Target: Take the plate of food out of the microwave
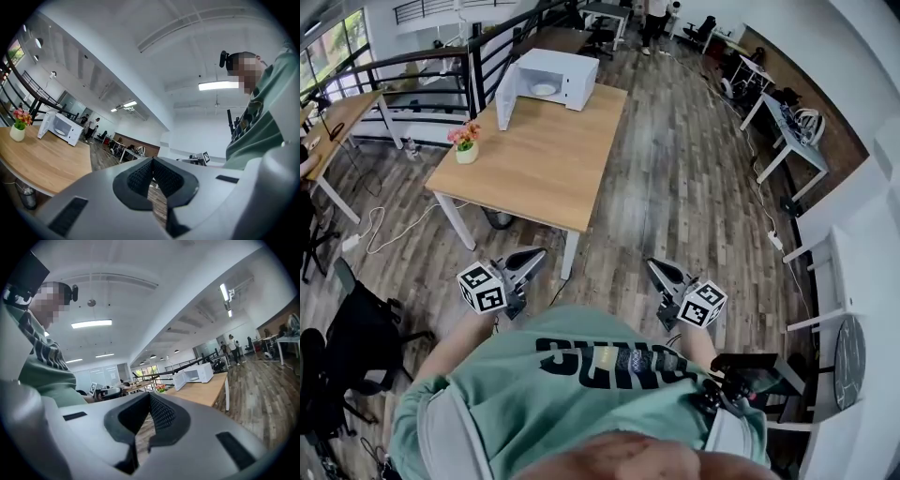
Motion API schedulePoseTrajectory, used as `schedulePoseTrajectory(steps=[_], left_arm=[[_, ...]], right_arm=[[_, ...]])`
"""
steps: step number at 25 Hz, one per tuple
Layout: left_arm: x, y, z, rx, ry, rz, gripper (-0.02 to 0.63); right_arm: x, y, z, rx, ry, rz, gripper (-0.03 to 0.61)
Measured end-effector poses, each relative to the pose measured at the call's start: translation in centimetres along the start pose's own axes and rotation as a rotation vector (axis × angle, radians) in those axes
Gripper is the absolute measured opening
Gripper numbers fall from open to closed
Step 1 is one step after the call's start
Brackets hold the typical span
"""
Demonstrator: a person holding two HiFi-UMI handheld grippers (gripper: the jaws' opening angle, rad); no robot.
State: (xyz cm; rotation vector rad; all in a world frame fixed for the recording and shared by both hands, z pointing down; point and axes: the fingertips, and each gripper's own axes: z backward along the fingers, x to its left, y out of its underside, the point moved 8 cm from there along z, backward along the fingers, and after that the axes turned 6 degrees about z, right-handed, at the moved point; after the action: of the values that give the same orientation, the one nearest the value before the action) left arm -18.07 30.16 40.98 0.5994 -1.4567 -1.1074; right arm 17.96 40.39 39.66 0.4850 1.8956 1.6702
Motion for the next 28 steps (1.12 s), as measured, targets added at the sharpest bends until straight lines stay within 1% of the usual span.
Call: schedulePoseTrajectory(steps=[4, 8, 11, 14, 17, 20, 23, 26, 28], left_arm=[[3.4, -1.0, 2.6, -0.006, -0.001, 0.026, 0.003], [6.8, -0.8, 4.5, -0.029, -0.012, 0.061, 0.003], [8.7, -0.1, 5.1, -0.049, -0.032, 0.082, 0.003], [10.0, -0.7, 4.5, -0.043, -0.063, 0.100, 0.003], [11.0, -1.2, 3.0, -0.036, -0.116, 0.094, 0.003], [11.8, -1.3, 0.4, -0.044, -0.178, 0.079, 0.003], [12.3, -2.1, -3.9, -0.065, -0.238, 0.060, 0.003], [12.0, -2.5, -8.9, -0.077, -0.272, 0.039, 0.003], [11.9, -3.0, -11.8, -0.079, -0.311, 0.030, 0.003]], right_arm=[[0.9, -0.3, -4.9, 0.056, -0.016, 0.013, 0.006], [1.0, -0.2, -8.9, 0.092, -0.040, 0.030, 0.006], [-0.2, -0.1, -10.9, 0.107, -0.058, 0.042, 0.006], [-2.5, -0.8, -12.7, 0.114, -0.077, 0.026, 0.006], [-5.4, -0.6, -14.3, 0.109, -0.125, -0.002, 0.006], [-9.9, 0.1, -15.4, 0.096, -0.188, -0.026, 0.006], [-15.7, 0.2, -16.7, 0.074, -0.249, -0.045, 0.006], [-21.6, -0.9, -17.3, 0.049, -0.307, -0.043, 0.006], [-25.1, -1.6, -17.9, 0.028, -0.343, -0.048, 0.006]])
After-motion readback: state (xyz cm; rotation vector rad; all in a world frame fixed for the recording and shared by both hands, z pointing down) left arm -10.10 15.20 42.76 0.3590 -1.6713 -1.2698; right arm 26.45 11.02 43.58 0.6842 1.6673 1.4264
